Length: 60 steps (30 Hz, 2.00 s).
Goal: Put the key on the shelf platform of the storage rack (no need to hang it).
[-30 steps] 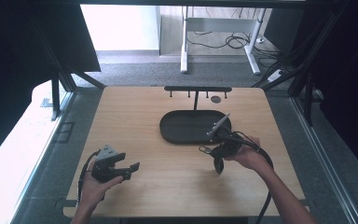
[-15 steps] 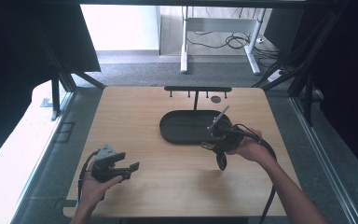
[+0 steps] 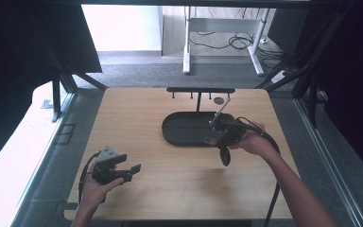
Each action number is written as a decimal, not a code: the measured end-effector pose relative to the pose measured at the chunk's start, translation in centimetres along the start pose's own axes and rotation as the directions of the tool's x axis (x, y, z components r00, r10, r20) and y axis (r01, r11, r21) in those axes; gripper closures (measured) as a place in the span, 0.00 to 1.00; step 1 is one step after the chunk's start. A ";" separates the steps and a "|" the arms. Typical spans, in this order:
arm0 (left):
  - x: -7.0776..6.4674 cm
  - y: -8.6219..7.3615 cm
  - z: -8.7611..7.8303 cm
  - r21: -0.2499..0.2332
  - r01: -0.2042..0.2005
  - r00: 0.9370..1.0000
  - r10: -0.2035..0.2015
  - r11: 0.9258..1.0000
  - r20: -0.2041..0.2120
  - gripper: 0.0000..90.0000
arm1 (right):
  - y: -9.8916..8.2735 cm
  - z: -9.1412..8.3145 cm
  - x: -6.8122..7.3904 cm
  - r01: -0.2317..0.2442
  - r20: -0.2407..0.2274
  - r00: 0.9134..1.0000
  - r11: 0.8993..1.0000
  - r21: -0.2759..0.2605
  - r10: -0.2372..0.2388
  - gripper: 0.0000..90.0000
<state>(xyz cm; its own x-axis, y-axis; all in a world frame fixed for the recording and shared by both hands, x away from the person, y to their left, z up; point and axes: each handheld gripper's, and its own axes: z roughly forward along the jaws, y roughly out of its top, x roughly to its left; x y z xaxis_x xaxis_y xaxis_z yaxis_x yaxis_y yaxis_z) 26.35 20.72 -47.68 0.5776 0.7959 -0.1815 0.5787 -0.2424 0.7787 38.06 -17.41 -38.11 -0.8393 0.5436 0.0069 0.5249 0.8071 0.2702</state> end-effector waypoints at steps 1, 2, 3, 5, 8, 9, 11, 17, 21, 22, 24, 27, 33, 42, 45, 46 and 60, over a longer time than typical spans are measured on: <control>0.0 0.0 0.0 0.003 -0.001 1.000 0.001 1.000 0.003 0.30 | 0.1 -0.1 -0.1 0.002 0.000 1.000 1.000 -0.002 -0.002 0.90; 0.0 0.0 0.0 0.007 -0.001 1.000 0.000 1.000 0.005 0.30 | 0.1 -0.1 -0.2 0.001 -0.002 1.000 1.000 -0.001 -0.001 0.90; 0.0 0.0 0.1 0.008 0.003 1.000 -0.003 1.000 0.006 0.30 | 0.2 -0.1 -0.3 0.000 -0.001 1.000 1.000 -0.003 0.000 0.90; 0.0 0.0 0.1 0.009 0.004 1.000 -0.004 1.000 0.006 0.30 | 0.2 0.0 -0.5 -0.002 -0.006 1.000 1.000 0.001 0.002 0.90; 0.0 0.0 0.1 0.009 0.005 1.000 -0.005 1.000 0.006 0.30 | 0.3 0.1 -0.7 -0.003 -0.005 1.000 1.000 0.011 0.003 0.90; 0.0 0.0 0.1 0.007 0.002 1.000 -0.002 1.000 0.005 0.30 | 0.3 0.2 -0.8 -0.005 -0.004 1.000 1.000 0.012 0.005 0.90; 0.0 0.0 0.0 0.004 0.004 1.000 -0.004 1.000 0.004 0.30 | 0.4 0.1 -1.0 -0.007 -0.002 1.000 1.000 0.014 0.007 0.90; 0.1 0.0 0.0 0.006 0.006 1.000 -0.006 1.000 0.004 0.30 | 0.7 0.2 -1.5 -0.015 0.003 1.000 1.000 0.019 0.015 0.90; 0.2 0.0 0.0 0.004 0.006 1.000 -0.006 1.000 0.003 0.30 | 0.9 0.2 -1.7 -0.017 0.005 1.000 1.000 0.020 0.017 0.90; 0.2 0.0 0.0 0.003 0.007 1.000 -0.007 1.000 0.004 0.30 | 1.0 0.2 -1.8 -0.013 0.006 1.000 1.000 0.021 0.013 0.90; 0.2 0.0 -0.1 0.002 0.007 1.000 -0.007 1.000 0.004 0.30 | 1.2 0.2 -1.9 -0.015 0.009 1.000 1.000 0.021 0.014 0.90; 0.2 0.0 -0.1 0.000 0.009 1.000 -0.009 1.000 0.004 0.30 | 1.6 0.2 -2.2 -0.016 0.012 1.000 1.000 0.024 0.016 0.90; 0.4 0.0 -0.2 -0.001 0.009 1.000 -0.009 1.000 0.002 0.30 | 2.3 0.1 -2.8 -0.025 0.027 0.999 0.999 0.026 0.024 0.90; 0.5 0.0 -0.3 -0.001 0.010 1.000 -0.010 1.000 0.002 0.30 | 3.5 -0.1 -4.1 -0.025 0.038 0.999 0.999 0.025 0.025 0.90; 0.5 0.0 -0.4 -0.003 0.013 1.000 -0.013 1.000 -0.001 0.30 | 3.7 0.0 -4.7 -0.028 0.039 0.999 1.000 0.014 0.027 0.90; 0.6 0.0 -0.4 -0.003 0.014 1.000 -0.014 1.000 -0.001 0.30 | 3.8 0.0 -4.8 -0.036 0.042 0.999 0.999 0.016 0.035 0.90; 0.9 -0.1 -0.6 -0.008 0.021 1.000 -0.021 1.000 -0.008 0.30 | 5.0 0.2 -6.7 -0.034 0.053 0.998 0.999 -0.012 0.035 0.90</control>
<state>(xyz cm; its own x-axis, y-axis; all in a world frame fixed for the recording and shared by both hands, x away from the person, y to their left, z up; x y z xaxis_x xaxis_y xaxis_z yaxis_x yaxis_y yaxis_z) 26.50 21.83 -47.54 0.5604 0.8054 -0.1929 0.5863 -0.2213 0.7793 46.33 -17.01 -37.05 -0.8118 0.5829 -0.0344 0.5518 0.7852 0.2811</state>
